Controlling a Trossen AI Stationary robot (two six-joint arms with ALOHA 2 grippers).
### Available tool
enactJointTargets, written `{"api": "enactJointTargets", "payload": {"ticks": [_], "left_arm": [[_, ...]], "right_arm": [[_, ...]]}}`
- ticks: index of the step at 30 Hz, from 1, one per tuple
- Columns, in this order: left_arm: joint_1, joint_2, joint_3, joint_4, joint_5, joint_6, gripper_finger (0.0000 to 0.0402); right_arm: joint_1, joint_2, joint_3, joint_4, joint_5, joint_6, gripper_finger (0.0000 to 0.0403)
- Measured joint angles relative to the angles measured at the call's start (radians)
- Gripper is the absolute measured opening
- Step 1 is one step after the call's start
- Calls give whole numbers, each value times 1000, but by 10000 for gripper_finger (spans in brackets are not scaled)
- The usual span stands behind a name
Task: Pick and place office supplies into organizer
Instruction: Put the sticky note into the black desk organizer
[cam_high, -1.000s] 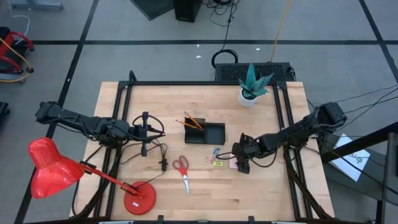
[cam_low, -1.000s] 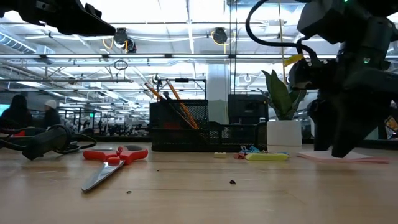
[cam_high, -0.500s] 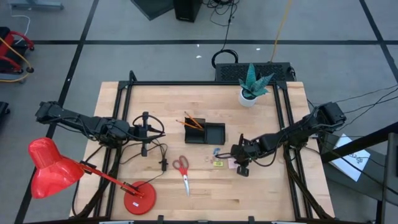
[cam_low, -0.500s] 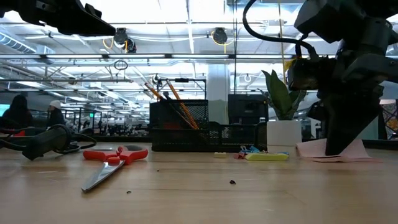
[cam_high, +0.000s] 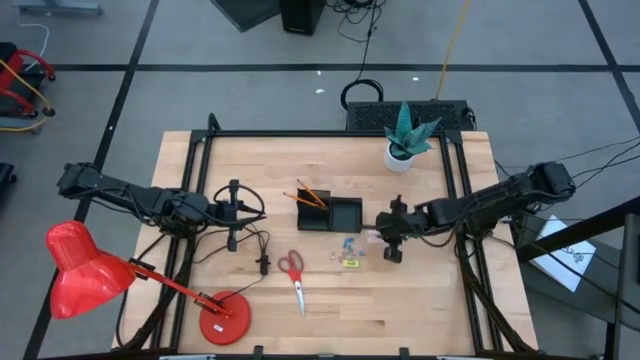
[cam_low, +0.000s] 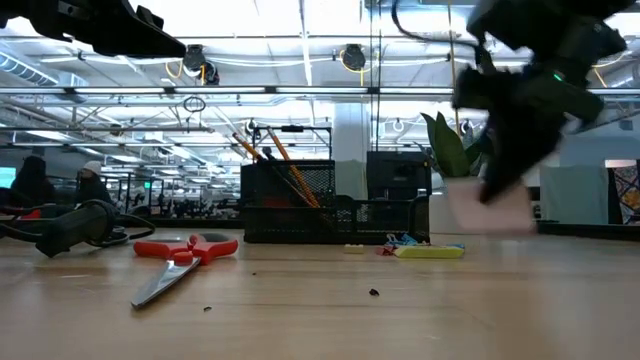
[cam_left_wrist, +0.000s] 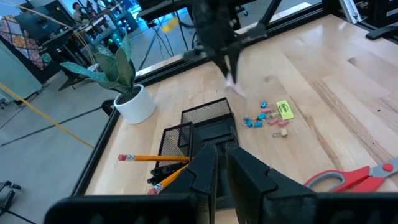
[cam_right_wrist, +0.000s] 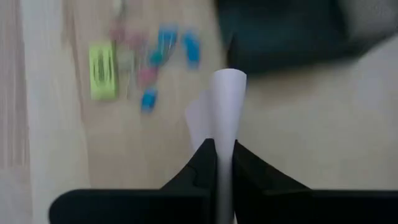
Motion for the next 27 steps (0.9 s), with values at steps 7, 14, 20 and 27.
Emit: {"api": "enactJointTargets", "payload": {"ticks": [7,14,20,27], "left_arm": [[0,0,0,0,0,5,44],[0,0,0,0,0,5,44],[0,0,0,0,0,5,44],[0,0,0,-1,0,5,44]], "right_arm": [[-92,-6,150,-42,3,-178,15],[-184,67,252,-31,-18,-290,16],[-253,196,252,77,-153,-304,16],[-289,326,254,127,-194,-299,17]]}}
